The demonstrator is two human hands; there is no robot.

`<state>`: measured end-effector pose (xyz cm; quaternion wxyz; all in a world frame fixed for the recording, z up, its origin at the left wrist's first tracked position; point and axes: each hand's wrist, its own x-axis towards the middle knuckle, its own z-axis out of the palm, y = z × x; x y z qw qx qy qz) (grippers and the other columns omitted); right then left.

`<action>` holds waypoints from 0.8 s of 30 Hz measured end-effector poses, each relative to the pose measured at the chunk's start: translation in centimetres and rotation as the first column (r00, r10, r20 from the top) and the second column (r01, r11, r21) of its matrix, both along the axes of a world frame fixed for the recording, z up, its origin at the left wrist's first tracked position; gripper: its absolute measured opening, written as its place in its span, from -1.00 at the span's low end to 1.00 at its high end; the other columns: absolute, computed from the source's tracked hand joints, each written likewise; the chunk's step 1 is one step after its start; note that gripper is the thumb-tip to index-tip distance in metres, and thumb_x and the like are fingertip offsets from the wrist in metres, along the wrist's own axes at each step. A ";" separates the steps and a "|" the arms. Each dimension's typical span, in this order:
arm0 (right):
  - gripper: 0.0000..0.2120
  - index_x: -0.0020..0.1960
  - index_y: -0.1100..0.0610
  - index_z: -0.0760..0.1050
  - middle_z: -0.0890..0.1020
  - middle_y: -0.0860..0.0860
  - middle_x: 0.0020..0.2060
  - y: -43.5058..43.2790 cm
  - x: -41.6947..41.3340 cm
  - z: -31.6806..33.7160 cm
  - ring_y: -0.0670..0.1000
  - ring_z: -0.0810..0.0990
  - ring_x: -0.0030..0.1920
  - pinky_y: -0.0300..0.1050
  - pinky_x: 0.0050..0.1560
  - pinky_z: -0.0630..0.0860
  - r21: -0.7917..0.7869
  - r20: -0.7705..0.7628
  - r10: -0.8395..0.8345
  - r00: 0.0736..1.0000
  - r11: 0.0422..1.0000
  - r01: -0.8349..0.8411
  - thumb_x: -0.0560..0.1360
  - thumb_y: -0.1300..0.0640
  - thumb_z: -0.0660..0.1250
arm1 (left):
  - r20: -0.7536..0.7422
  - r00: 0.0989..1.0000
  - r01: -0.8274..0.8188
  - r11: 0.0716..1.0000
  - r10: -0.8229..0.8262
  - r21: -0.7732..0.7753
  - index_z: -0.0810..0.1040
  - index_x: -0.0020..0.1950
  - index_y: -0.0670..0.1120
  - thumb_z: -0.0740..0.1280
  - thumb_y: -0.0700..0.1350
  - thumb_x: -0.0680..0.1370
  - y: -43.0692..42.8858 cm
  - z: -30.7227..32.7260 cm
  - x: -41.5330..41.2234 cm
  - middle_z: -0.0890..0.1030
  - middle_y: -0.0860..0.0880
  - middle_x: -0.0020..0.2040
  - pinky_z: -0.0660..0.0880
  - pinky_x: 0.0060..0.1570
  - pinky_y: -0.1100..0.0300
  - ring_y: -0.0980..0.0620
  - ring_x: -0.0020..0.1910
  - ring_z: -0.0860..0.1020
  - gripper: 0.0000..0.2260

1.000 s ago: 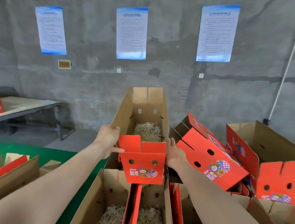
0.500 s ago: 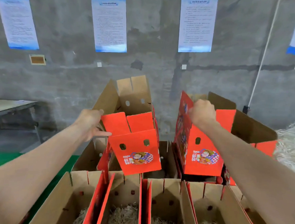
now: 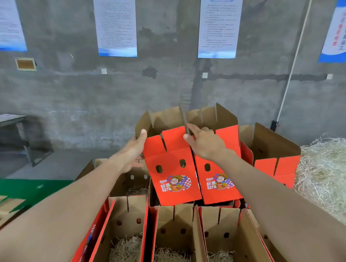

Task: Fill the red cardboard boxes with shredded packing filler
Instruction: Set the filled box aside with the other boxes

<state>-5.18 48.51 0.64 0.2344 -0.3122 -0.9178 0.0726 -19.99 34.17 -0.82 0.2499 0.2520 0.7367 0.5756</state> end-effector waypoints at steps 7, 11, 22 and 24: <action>-0.40 0.45 -0.23 0.04 -0.21 0.02 0.50 -3.9 -1.2 0.1 0.26 0.52 0.11 0.06 0.02 0.44 0.241 0.198 0.134 0.971 0.954 -0.181 0.52 0.04 0.24 | -0.102 0.992 -0.074 0.997 0.071 -0.027 0.03 0.50 0.10 0.02 0.20 0.60 -1.8 -0.7 -1.4 0.33 -0.08 0.42 0.41 0.14 -0.07 -0.16 0.29 0.40 -0.51; -0.66 0.30 0.05 0.37 -0.20 0.02 0.50 -5.6 -2.3 -0.1 0.21 0.52 0.14 -0.03 -0.06 0.38 0.325 0.276 -0.062 0.959 0.945 -0.033 0.54 0.00 0.21 | -0.154 0.986 -0.078 0.995 0.066 -0.070 0.12 0.47 0.05 0.07 0.11 0.62 -3.3 -1.3 0.2 0.42 -0.08 0.36 0.42 0.20 -0.03 -0.12 0.27 0.42 -0.57; -0.47 0.42 -0.04 0.20 0.11 0.07 0.47 -14.0 -7.2 0.7 0.26 0.00 0.45 0.41 0.32 -0.18 0.541 0.439 -0.255 0.861 0.841 -0.027 0.47 -0.03 0.19 | -0.106 0.984 0.157 0.981 -0.145 0.112 0.03 0.54 -0.02 0.10 -0.14 0.65 -11.0 -3.2 2.7 0.32 -0.08 0.40 0.38 0.24 0.26 -0.03 0.26 0.44 -0.52; -0.50 0.42 -0.01 0.21 0.15 0.08 0.45 -16.3 -7.5 1.3 0.22 0.07 0.44 0.39 0.34 -0.15 0.537 0.418 -0.189 0.888 0.841 -0.074 0.50 -0.03 0.17 | -0.241 0.970 0.013 0.990 0.022 0.142 0.21 0.49 -0.03 0.15 -0.08 0.63 -13.3 -3.3 2.2 0.42 -0.10 0.37 0.32 0.28 0.25 -0.03 0.32 0.41 -0.58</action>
